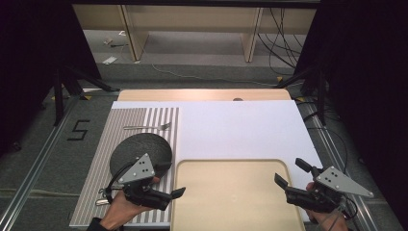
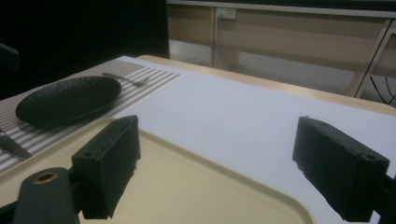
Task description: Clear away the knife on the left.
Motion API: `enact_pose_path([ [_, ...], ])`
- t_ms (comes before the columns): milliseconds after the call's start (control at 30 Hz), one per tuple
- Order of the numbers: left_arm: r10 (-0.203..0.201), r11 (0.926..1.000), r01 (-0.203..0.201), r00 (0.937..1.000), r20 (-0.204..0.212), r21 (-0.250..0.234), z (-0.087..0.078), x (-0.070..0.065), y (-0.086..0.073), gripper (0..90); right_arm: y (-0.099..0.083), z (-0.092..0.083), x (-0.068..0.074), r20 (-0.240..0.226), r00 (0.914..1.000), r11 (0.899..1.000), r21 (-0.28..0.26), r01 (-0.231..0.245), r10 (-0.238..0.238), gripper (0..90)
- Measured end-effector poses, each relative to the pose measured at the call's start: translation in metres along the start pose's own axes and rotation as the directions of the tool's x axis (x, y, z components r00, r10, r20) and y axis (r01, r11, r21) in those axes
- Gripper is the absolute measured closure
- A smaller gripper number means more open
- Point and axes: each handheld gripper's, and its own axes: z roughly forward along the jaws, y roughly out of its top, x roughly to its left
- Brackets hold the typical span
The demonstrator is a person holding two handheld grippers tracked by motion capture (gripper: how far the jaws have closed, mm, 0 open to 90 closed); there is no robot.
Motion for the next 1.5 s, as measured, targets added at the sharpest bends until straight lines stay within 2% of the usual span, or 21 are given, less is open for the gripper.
enact_pose_path([
  [300,0.067,0.9854,-0.06,0.9969,-0.04,0.16,-0.01,0.005,0.005,13.2,0.0,0.001,-0.002,0.007,0.9999,1.0,0.001,-0.009,0.009,16.0],
  [467,0.074,0.9784,-0.062,0.9957,-0.056,0.197,-0.022,0.01,0.006,13.2,0.001,0.001,-0.004,0.011,0.9998,1.0,-0.001,-0.016,0.016,16.0],
  [700,0.105,0.9419,-0.073,0.9911,-0.082,0.328,-0.048,0.024,0.001,14.9,0.001,0.001,-0.004,0.009,0.9999,1.0,0.001,-0.014,0.014,16.0],
  [733,0.105,0.9419,-0.073,0.9911,-0.082,0.328,-0.048,0.024,0.001,15.1,0.001,0.001,-0.003,0.008,0.9998,1.0,-0.001,-0.016,0.016,16.0],
  [767,0.128,0.9284,-0.089,0.9881,-0.085,0.361,-0.054,0.026,-0.002,15.3,0.001,0.001,-0.003,0.009,0.9998,1.0,-0.001,-0.015,0.015,16.0],
  [900,0.127,0.9142,-0.087,0.9891,-0.075,0.396,-0.06,0.031,-0.007,16.2,0.001,0.001,-0.003,0.008,0.9998,1.0,0.0,-0.017,0.017,16.0],
  [933,0.123,0.9073,-0.083,0.9899,-0.07,0.412,-0.061,0.033,-0.01,16.5,0.001,0.001,-0.004,0.009,0.9999,1.0,-0.001,-0.015,0.015,16.0],
  [967,0.117,0.8919,-0.077,0.991,-0.064,0.446,-0.061,0.036,-0.014,17.6,0.001,0.001,-0.003,0.007,0.9999,1.0,0.0,-0.016,0.016,16.0],
  [1000,0.117,0.8919,-0.077,0.991,-0.064,0.446,-0.061,0.036,-0.014,18.1,0.001,0.001,-0.003,0.006,0.9999,1.0,0.0,-0.015,0.015,16.0],
  [1100,0.127,0.8529,-0.082,0.9905,-0.052,0.516,-0.061,0.041,-0.026,18.6,0.001,0.001,-0.003,0.006,0.9999,1.0,-0.001,-0.015,0.015,16.0],
  [1133,0.127,0.8529,-0.082,0.9905,-0.052,0.516,-0.061,0.041,-0.026,18.9,0.001,0.001,-0.003,0.006,0.9999,1.0,0.002,-0.015,0.015,16.0],
  [1167,0.124,0.8345,-0.084,0.9915,-0.038,0.545,-0.062,0.043,-0.032,19.2,0.001,0.001,-0.003,0.006,0.9999,1.0,0.002,-0.015,0.015,16.0],
  [1233,0.118,0.8263,-0.076,0.9923,-0.039,0.558,-0.062,0.045,-0.036,20.4,0.001,0.001,-0.003,0.006,0.9999,1.0,0.001,-0.014,0.014,16.0],
  [1267,0.107,0.8099,-0.066,0.9935,-0.037,0.583,-0.064,0.048,-0.041,20.9,0.001,0.001,-0.003,0.002,0.9999,1.0,0.0,-0.014,0.014,16.0],
  [1300,0.107,0.8099,-0.066,0.9935,-0.037,0.583,-0.064,0.048,-0.041,21.7,0.001,0.001,-0.003,0.002,0.9999,1.0,0.0,-0.014,0.014,16.0],
  [1333,0.108,0.7878,-0.059,0.9933,-0.042,0.613,-0.064,0.053,-0.046,22.7,0.001,0.001,-0.003,-0.002,0.9999,1.0,-0.002,-0.016,0.016,16.0],
  [1367,0.108,0.7878,-0.059,0.9933,-0.042,0.613,-0.064,0.053,-0.046,23.2,0.001,0.001,-0.003,-0.002,0.9999,1.0,-0.002,-0.016,0.016,16.0],
  [1400,0.109,0.7739,-0.052,0.9927,-0.052,0.631,-0.064,0.055,-0.049,23.9,0.001,0.002,-0.004,-0.004,0.9998,1.0,0.005,-0.02,0.02,16.0],
  [1433,0.109,0.7739,-0.052,0.9927,-0.052,0.631,-0.064,0.055,-0.049,24.7,0.001,0.002,-0.004,-0.004,0.9998,1.0,0.005,-0.02,0.02,16.0],
  [1467,0.111,0.7584,-0.052,0.9925,-0.05,0.65,-0.063,0.058,-0.052,25.6,0.001,0.002,-0.003,0.002,0.9999,1.0,0.005,-0.014,0.014,16.0],
  [1500,0.111,0.7584,-0.052,0.9925,-0.05,0.65,-0.063,0.058,-0.052,26.3,0.001,0.002,-0.003,0.002,0.9999,1.0,0.005,-0.014,0.014,16.0],
])
